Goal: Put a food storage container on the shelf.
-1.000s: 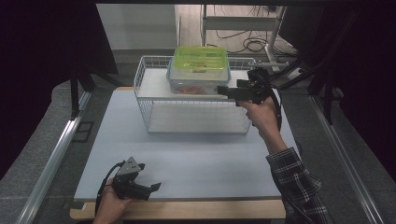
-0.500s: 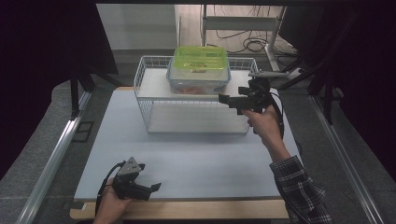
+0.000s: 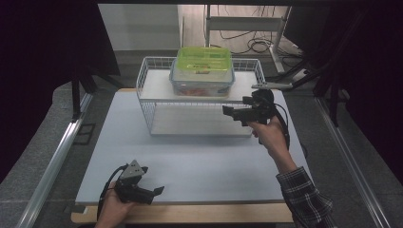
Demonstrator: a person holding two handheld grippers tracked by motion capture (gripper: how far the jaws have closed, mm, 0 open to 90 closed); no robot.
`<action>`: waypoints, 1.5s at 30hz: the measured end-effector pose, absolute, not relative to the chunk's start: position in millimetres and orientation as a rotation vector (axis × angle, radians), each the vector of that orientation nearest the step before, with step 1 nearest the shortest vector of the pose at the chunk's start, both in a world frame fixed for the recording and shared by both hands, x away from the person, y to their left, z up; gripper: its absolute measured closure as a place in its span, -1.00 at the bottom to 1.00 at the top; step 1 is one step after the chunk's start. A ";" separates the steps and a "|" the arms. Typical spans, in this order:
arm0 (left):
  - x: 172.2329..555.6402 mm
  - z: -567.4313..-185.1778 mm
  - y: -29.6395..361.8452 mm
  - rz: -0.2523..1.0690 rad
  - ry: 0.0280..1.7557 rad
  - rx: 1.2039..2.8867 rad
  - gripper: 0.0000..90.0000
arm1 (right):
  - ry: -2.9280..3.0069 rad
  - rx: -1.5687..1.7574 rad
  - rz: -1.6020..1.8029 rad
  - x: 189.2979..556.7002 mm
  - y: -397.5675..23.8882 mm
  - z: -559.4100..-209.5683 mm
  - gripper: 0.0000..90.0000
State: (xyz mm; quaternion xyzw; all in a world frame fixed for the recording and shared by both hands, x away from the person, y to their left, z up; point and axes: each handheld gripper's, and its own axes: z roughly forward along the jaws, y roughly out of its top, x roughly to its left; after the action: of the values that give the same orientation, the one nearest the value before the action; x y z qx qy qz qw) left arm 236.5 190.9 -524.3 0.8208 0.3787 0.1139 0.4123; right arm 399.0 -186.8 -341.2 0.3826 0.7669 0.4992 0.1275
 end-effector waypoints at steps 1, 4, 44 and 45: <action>236.5 -524.2 191.1 0.286 0.952 2.063 -0.92 | 2.234 1.110 1.450 398.1 -187.1 -342.5 -0.91; 236.1 -523.9 191.3 0.286 0.951 2.057 -0.92 | 2.237 1.100 1.444 395.5 -187.3 -345.8 -0.91; 235.7 -524.9 190.2 0.281 0.925 2.066 -0.92 | 2.285 1.028 1.381 365.5 -196.9 -391.9 -0.92; 235.7 -525.0 190.1 0.280 0.924 2.065 -0.92 | 2.285 1.032 1.384 364.7 -197.4 -392.7 -0.92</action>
State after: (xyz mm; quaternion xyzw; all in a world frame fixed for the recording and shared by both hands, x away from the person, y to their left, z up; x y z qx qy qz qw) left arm 235.7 190.1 -525.0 0.8231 0.3682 0.1117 0.4176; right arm 364.7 -197.4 -392.7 0.3570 0.7902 0.4785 0.1385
